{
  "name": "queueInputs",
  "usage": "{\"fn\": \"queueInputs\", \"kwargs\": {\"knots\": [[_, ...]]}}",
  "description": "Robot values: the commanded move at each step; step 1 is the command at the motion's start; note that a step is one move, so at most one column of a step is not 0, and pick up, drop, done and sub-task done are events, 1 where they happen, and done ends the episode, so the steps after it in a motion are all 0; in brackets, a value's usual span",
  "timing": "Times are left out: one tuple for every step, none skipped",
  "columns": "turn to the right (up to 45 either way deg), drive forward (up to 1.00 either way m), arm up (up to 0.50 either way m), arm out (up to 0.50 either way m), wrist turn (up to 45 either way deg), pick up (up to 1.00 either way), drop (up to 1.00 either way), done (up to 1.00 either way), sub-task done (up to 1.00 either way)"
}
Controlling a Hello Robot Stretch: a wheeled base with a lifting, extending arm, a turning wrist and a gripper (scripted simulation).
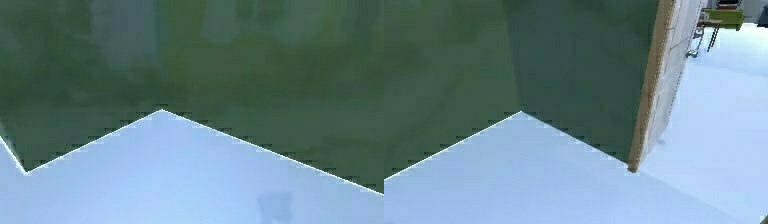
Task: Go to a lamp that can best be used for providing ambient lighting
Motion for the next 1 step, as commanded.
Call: {"fn": "queueInputs", "kwargs": {"knots": [[45.0, 0.00, 0.00, 0.00, 0.0, 0.00, 0.00, 0.00, 0.00]]}}
